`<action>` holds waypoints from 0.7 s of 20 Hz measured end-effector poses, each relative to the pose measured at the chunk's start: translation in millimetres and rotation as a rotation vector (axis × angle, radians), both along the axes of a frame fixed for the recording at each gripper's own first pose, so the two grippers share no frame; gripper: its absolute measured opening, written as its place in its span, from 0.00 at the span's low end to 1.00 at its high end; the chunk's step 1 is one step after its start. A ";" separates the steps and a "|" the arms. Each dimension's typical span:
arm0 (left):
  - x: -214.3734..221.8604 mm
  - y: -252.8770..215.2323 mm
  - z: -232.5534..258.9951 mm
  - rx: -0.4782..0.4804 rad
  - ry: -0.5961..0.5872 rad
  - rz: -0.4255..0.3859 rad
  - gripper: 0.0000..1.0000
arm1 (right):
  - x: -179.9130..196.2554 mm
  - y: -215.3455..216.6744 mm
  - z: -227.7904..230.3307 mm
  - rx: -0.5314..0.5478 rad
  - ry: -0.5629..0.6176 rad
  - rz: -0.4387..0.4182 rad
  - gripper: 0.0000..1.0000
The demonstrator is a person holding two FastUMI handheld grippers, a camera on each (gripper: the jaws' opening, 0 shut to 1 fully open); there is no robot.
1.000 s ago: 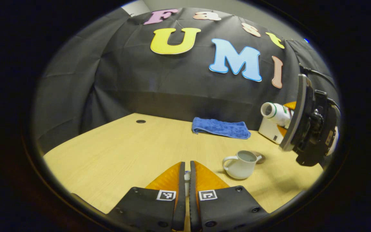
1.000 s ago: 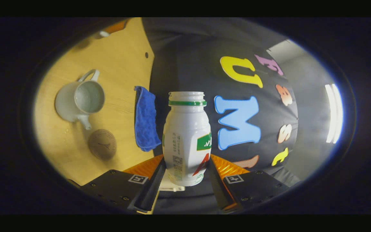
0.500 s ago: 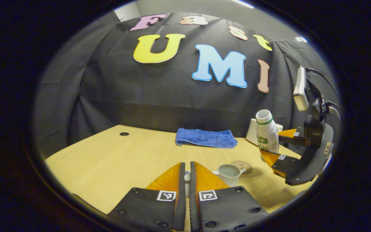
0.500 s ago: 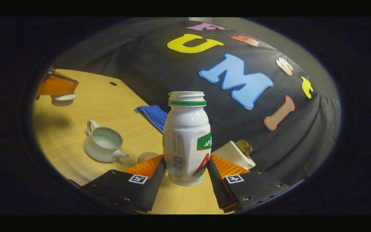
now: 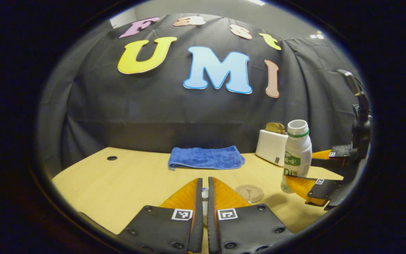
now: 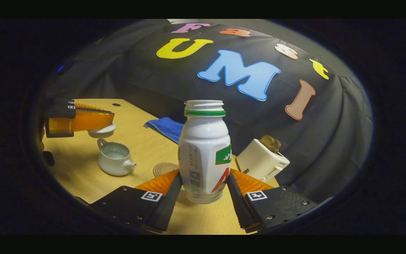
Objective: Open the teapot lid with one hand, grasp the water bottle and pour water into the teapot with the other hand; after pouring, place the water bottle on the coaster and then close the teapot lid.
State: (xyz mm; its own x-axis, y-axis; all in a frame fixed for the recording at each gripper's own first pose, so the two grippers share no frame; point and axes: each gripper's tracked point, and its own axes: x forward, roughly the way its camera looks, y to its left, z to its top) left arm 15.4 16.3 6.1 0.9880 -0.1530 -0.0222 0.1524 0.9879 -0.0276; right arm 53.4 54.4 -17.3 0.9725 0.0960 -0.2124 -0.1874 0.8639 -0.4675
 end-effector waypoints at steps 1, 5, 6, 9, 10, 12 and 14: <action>3.0 -5.6 -1.2 0.004 0.003 -0.004 0.15 | -0.5 -4.7 -0.3 -0.001 -0.001 -0.003 0.72; 12.7 -19.8 -14.5 0.004 0.032 -0.008 0.15 | -3.0 -25.2 0.7 0.004 -0.011 -0.024 0.72; 14.0 -22.9 -19.6 0.003 0.045 -0.012 0.15 | -3.5 -29.5 0.9 0.007 -0.011 -0.028 0.72; 16.8 -30.2 -28.4 0.005 0.073 -0.019 0.15 | -2.7 -38.8 -4.1 0.014 -0.002 -0.037 0.72; 16.9 -32.7 -30.4 0.009 0.075 -0.019 0.15 | -2.1 -41.6 -6.6 0.015 0.003 -0.040 0.72; 17.8 -33.6 -29.5 0.024 0.068 -0.011 0.15 | -3.3 -45.2 -10.3 0.021 0.011 -0.043 0.72; 17.7 -31.8 -32.2 0.042 0.070 0.003 0.12 | -4.2 -48.9 -10.2 0.021 0.014 -0.045 0.72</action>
State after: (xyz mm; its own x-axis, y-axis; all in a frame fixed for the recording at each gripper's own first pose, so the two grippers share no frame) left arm 33.2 -15.5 -26.1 0.9842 -0.1475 -0.0978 0.1485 0.9889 0.0036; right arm 49.2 5.5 -27.5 0.9729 0.0566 -0.2243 -0.1543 0.8811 -0.4471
